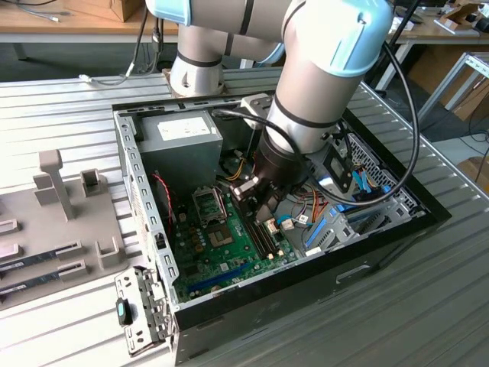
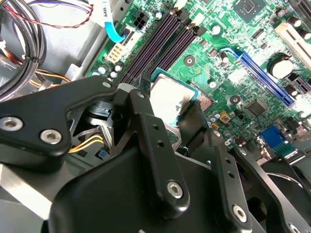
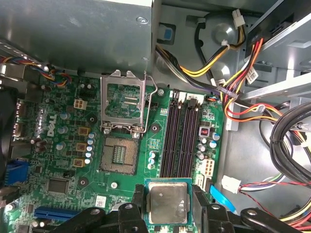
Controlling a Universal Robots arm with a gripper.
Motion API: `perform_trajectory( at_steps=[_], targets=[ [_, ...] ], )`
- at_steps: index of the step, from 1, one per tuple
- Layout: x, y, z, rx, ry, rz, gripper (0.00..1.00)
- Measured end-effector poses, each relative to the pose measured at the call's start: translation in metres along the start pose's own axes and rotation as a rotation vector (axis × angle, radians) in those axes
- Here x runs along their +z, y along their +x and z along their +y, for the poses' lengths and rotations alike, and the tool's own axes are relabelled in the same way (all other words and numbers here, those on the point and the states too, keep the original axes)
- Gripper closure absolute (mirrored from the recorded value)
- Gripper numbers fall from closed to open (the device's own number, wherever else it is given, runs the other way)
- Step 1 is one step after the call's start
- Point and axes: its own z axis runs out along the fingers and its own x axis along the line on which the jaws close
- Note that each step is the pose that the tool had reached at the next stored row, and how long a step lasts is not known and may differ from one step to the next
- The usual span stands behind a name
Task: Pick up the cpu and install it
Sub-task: 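Pick up the cpu and move it towards the insertion slot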
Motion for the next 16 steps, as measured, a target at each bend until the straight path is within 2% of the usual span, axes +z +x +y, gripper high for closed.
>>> perform_trajectory(
  at_steps=[16],
  targets=[
    [0.0039, 0.0001, -0.0001, 0.000, -0.0001, 0.0000, 0.53]
  ],
)
